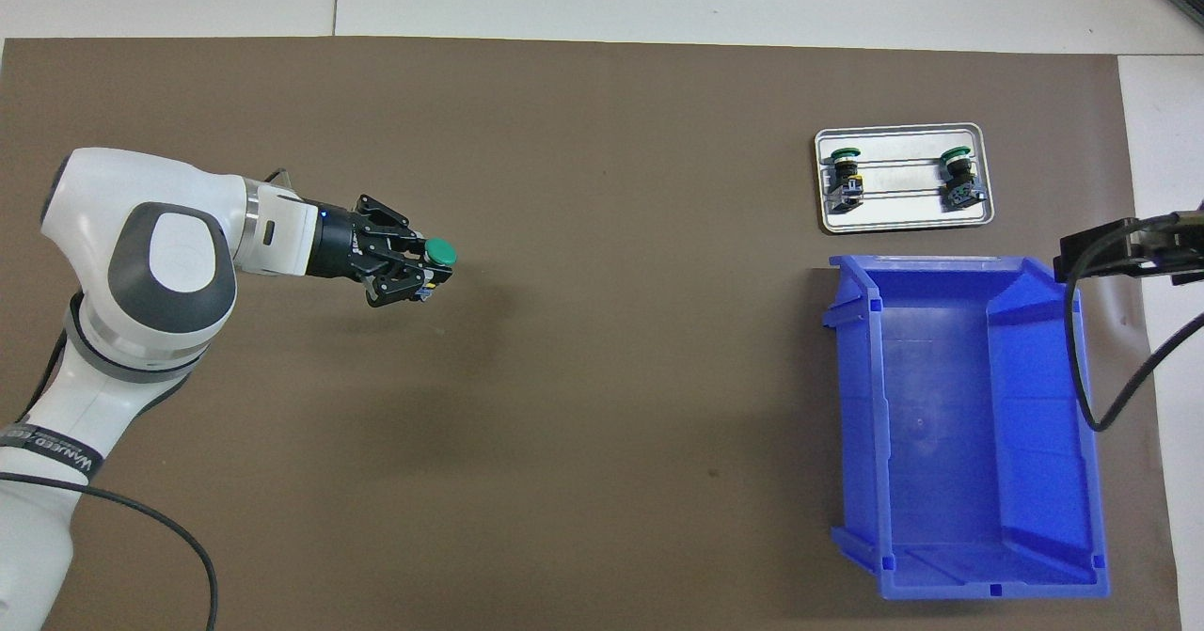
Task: Place and press button with both arms
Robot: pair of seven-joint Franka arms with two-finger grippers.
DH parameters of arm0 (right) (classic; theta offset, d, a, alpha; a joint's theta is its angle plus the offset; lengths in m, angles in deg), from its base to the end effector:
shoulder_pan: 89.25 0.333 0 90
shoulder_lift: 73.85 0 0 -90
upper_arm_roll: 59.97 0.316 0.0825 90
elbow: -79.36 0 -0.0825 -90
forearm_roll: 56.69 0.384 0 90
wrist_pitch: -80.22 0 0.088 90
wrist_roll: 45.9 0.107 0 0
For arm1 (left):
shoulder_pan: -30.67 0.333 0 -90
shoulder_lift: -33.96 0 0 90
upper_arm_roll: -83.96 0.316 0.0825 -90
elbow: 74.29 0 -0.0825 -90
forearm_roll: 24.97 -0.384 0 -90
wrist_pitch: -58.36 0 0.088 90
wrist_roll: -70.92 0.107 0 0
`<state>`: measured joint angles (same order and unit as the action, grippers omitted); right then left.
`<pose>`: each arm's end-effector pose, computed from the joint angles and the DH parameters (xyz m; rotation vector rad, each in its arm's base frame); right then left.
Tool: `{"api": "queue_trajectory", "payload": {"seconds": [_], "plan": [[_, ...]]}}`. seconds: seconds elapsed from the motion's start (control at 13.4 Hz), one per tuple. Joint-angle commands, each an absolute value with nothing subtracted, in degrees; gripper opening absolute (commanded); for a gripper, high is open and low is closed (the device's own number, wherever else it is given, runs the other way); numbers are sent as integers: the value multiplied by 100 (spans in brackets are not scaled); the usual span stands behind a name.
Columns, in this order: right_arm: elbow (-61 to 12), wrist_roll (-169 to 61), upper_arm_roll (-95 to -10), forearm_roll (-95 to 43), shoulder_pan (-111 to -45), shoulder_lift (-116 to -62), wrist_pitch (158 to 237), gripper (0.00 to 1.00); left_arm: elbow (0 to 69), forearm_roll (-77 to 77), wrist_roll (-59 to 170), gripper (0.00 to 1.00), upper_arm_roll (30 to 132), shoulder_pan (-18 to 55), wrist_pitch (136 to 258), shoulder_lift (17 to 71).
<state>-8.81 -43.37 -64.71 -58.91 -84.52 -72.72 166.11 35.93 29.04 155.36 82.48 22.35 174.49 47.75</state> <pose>0.5413 -0.0050 0.6441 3.1031 -0.0725 -0.0300 0.5890 -0.1481 0.3757 1.9945 -1.2821 0.4938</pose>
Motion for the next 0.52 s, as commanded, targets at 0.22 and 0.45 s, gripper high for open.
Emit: {"api": "queue_trajectory", "payload": {"seconds": [0.22,0.45], "plan": [[-1011,-4300,-6401,-5880,-8511,-7156,16670,100,3680,3434,16397,18,8211,2750,16893,4486],[-1011,-4300,-6401,-5880,-8511,-7156,16670,100,3952,3828,17065,18,8211,2916,16937,4381]]}}
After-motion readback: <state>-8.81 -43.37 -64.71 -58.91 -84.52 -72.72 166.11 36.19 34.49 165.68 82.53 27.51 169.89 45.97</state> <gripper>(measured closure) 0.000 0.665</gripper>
